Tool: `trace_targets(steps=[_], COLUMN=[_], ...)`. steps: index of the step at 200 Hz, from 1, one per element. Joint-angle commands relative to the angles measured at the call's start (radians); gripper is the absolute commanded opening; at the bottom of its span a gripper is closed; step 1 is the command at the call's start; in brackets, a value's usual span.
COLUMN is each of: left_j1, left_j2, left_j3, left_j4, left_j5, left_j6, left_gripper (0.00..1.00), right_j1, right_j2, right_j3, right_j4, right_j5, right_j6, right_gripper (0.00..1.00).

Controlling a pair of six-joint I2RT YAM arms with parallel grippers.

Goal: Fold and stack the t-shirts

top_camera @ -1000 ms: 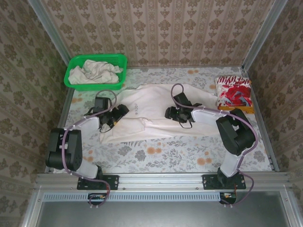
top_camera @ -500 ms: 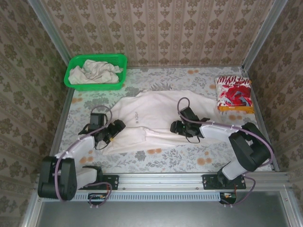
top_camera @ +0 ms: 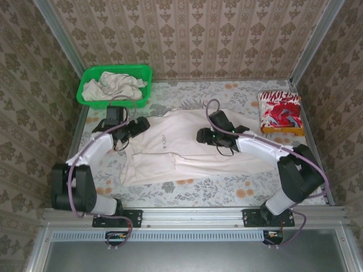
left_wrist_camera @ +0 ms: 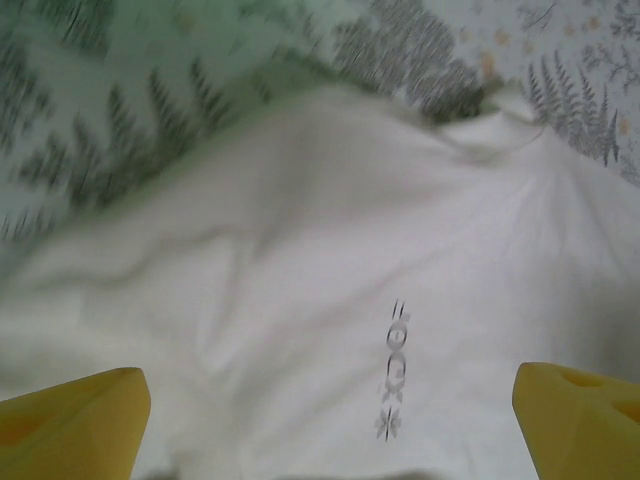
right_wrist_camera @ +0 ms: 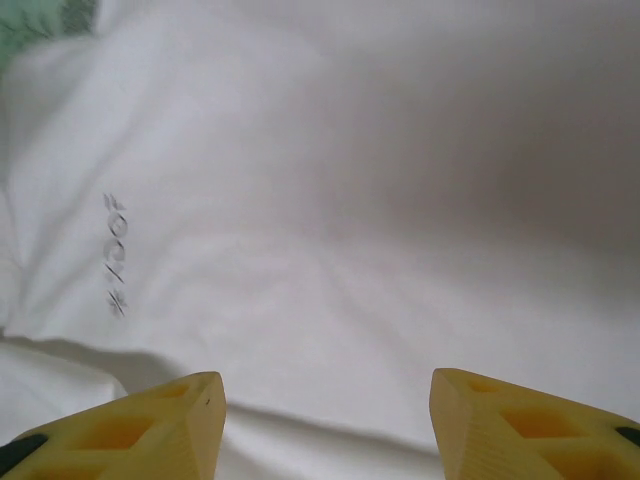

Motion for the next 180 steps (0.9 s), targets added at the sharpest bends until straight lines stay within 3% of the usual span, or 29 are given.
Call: trace_targets(steps=[1,29,73,142,156,180], left_j1=[0.001,-0.002,0.01,0.03,0.031,0.033], left_j2=[0.114,0.171,0.136,0.109,0.116,0.123], left_j3=[0.104,0.16,0.096,0.045,0.057,0.075], left_j4=[-0.021,-0.033,-0.042,-0.04,-0.043,-0.046], left_j5=[0.026,0.035,0.044,0.077,0.083,0.087], left_j6=[0.137,0.167,0.165,0.163,0.164,0.17], left_gripper=[0.95,0.95,0.97,0.98,0.98,0.98], right_j1=[-0.011,-0.014,-0.012,-0.017,-0.017,-0.022], right_j2=[0.147,0.353,0.683,1.097,1.144,1.147], right_j3=[0.176,0.453,0.89,1.463,1.533,1.546], right_j4=[0.01,-0.03,-0.167,-0.402,-0.433,-0.43], right_j5=[-0.009,-0.064,-0.12,-0.159,-0.185,-0.243], right_j6=[-0.128,-0.254,-0.402,-0.396,-0.372,-0.345], right_gripper=[0.58,0.59,0.6,0.59,0.53,0.28])
